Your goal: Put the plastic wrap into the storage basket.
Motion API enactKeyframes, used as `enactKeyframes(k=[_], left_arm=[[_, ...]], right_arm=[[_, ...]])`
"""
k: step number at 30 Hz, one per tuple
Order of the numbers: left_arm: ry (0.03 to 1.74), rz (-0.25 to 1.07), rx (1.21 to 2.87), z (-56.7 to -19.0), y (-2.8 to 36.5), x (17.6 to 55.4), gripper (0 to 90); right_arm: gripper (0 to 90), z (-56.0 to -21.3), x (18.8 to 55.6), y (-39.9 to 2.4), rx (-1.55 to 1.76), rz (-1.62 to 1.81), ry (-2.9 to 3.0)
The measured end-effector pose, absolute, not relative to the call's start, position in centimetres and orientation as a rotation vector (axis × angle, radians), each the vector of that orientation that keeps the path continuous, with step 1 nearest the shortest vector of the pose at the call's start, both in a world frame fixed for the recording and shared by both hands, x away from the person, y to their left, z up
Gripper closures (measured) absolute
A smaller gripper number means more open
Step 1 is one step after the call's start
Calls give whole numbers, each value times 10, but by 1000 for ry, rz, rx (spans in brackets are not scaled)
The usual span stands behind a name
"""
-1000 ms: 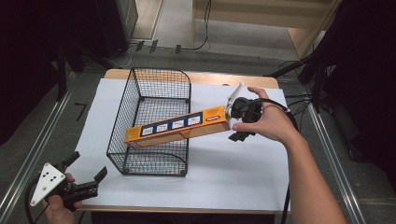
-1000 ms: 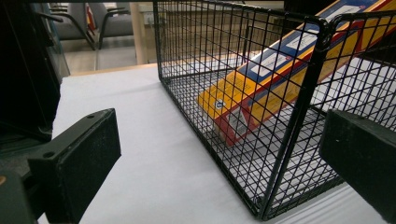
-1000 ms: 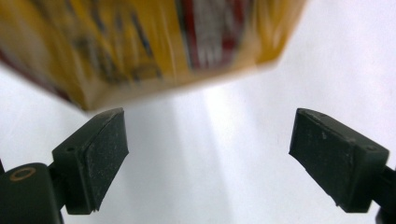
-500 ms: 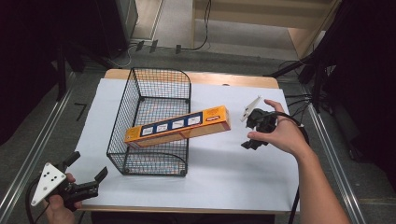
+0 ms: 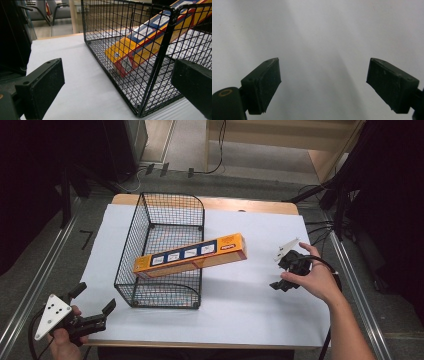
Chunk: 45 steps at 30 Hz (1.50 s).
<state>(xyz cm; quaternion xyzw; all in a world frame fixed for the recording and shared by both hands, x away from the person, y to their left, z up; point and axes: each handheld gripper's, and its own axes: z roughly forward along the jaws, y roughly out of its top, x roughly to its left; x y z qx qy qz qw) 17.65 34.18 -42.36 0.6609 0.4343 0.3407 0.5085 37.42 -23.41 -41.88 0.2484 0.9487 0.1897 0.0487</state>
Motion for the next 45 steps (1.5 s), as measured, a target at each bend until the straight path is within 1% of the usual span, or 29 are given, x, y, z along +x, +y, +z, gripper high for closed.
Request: enactKeyframes(k=[8, 23, 27, 39, 45], left_arm=[[1046, 822, 1598, -424, 341, 177, 0], [1047, 824, 1596, -424, 341, 176, 0], [1049, 824, 1601, -424, 341, 176, 0], [1042, 825, 1597, -422, 341, 175, 0], [1033, 822, 1597, -422, 340, 175, 0]], right_arm=[[112, -436, 361, -250, 819, 653, 2852], [115, -459, 328, -277, 893, 868, 2708], [127, -465, 320, -287, 925, 915, 2655], [133, -473, 294, -321, 1069, 1238, 2437], [133, -475, 278, -328, 1134, 1371, 2340]])
